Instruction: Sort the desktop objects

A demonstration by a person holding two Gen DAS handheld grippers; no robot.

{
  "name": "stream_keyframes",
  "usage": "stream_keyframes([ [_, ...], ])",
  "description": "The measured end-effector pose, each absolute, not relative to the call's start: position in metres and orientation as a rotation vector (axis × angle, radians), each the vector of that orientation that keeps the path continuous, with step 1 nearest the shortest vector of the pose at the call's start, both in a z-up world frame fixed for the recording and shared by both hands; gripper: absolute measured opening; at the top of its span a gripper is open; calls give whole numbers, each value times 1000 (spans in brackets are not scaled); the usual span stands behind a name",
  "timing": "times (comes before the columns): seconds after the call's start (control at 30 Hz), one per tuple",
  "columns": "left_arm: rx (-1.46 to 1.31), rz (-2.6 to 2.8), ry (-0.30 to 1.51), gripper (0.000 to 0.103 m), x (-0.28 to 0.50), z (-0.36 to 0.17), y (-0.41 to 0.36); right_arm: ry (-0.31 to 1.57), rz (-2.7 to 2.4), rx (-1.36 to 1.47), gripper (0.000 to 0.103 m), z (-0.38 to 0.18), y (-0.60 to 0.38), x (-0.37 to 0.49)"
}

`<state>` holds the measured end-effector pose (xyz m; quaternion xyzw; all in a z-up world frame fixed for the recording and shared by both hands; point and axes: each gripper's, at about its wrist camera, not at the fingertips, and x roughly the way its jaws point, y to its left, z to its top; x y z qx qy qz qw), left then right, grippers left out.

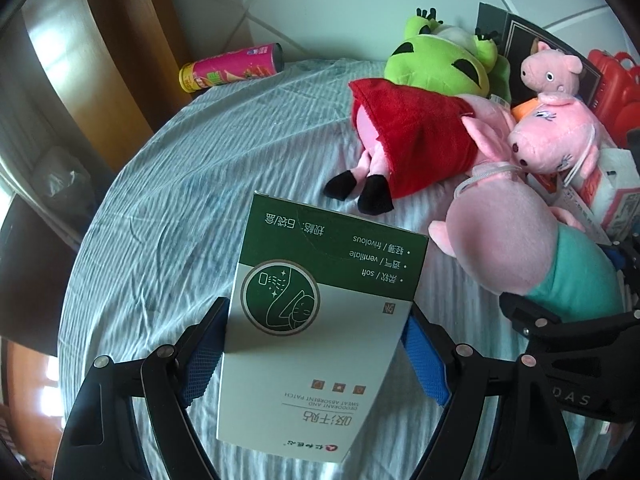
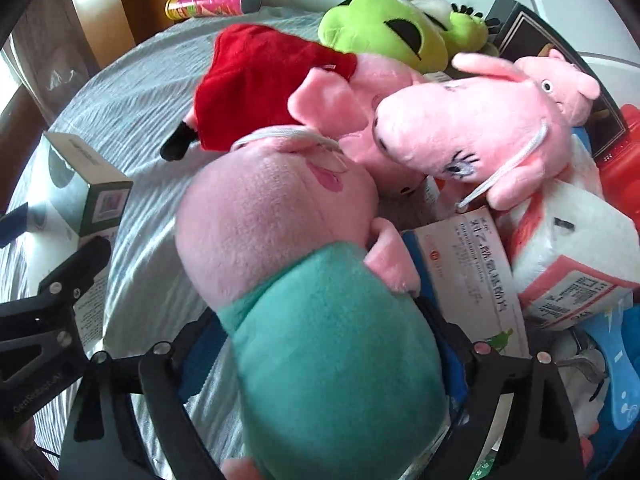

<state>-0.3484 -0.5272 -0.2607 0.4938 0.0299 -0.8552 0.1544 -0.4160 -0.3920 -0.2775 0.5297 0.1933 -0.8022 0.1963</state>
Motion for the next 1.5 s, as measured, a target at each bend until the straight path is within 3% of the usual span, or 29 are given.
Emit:
stream_keyframes([
  [0.1, 1353, -2484, 75, 82, -334, -237, -524, 501, -2301, 1425, 79, -250, -384, -403],
  [0.73, 1013, -2638, 8, 82, -231, -106, -446, 355, -2535, 1046, 79, -108, -310, -287],
  [1.5, 901, -2948, -45, 82, -175, -46, -293, 271, -2896, 920, 79, -15, -152, -176],
])
